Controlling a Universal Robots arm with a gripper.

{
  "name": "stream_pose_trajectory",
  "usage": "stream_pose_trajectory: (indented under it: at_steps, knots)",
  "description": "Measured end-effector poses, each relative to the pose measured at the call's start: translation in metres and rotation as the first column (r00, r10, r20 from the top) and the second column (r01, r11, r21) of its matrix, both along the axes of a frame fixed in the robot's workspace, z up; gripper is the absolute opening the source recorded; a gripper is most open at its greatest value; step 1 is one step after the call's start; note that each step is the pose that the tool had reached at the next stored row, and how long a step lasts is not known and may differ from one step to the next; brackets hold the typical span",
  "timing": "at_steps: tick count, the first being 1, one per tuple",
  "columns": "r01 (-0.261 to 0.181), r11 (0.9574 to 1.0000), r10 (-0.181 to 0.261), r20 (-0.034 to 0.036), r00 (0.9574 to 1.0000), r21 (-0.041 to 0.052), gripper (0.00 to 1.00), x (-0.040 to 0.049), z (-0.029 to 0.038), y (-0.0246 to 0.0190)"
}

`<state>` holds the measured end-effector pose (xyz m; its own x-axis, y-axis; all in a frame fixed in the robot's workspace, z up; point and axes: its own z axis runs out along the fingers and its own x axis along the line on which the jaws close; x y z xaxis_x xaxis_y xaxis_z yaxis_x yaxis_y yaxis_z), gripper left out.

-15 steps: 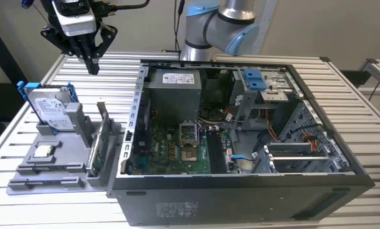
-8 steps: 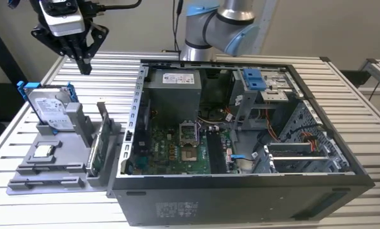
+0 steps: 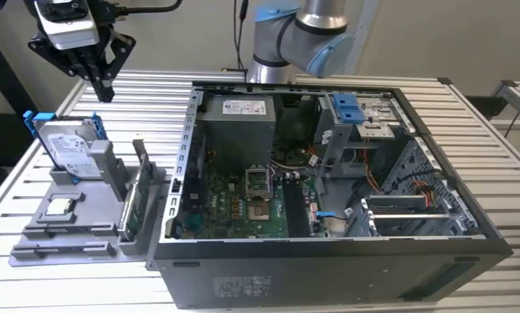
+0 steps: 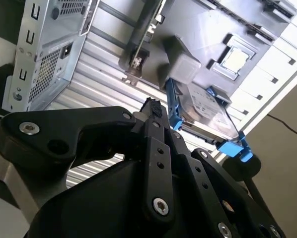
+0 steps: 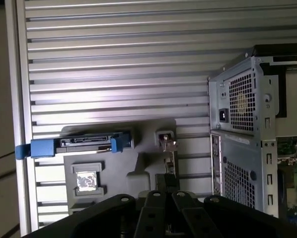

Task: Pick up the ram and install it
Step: 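Reach for the ram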

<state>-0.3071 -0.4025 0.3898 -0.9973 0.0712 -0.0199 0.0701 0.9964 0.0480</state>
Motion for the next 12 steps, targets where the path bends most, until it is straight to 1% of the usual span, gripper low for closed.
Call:
stream_pose_trajectory:
  at_steps: [12]
  knots:
    - [0.0,1.0,0.0,0.0,1.0,0.0,0.11,-0.0208,-0.0017,0.0]
